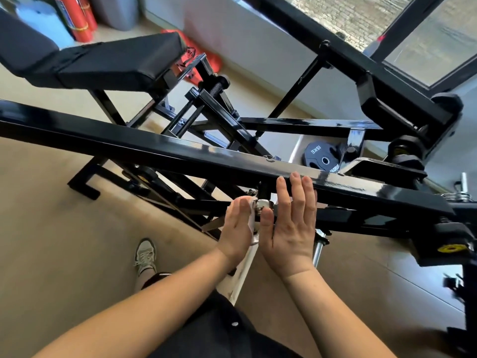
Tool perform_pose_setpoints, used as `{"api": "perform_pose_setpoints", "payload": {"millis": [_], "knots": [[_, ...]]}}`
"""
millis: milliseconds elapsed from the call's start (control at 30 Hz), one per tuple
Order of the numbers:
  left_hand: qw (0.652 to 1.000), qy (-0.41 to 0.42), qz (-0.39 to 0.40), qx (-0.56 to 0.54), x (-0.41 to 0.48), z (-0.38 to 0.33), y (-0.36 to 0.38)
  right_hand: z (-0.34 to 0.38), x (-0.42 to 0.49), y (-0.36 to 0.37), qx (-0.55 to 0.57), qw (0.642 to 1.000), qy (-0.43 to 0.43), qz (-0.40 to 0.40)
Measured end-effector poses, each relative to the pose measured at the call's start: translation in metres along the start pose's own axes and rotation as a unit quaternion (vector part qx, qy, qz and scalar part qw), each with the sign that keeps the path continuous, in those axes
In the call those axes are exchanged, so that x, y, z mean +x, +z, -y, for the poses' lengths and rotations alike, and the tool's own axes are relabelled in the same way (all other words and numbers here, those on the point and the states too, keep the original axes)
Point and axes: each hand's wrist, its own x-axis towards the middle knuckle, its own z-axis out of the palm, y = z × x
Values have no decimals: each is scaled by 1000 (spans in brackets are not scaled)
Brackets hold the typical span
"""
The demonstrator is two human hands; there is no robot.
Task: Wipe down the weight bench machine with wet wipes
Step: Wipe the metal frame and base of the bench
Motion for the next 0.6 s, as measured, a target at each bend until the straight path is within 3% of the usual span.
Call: {"api": "perform_pose_setpoints", "payload": {"millis": [133,267,333,400,500,600], "knots": [[996,72,-31,30,-12,7,4,0,-1,4,6,1000,6,-9],[997,12,24,67,4,30,-6,-3,0,5,7,1000,1,-2],[999,-51,17,-2,-4,20,1,-3,0,6,8,1000,-1,-7],[998,-23,12,-55,-13,12,14,-3,0,7,9,1000,-1,-14],[999,-12,-7,-40,-17,16,18,-4,-1,9,14,1000,-2,-16],[990,-125,-9,-57,7,25,3,-5,-1,9,12,1000,-4,-10]]}}
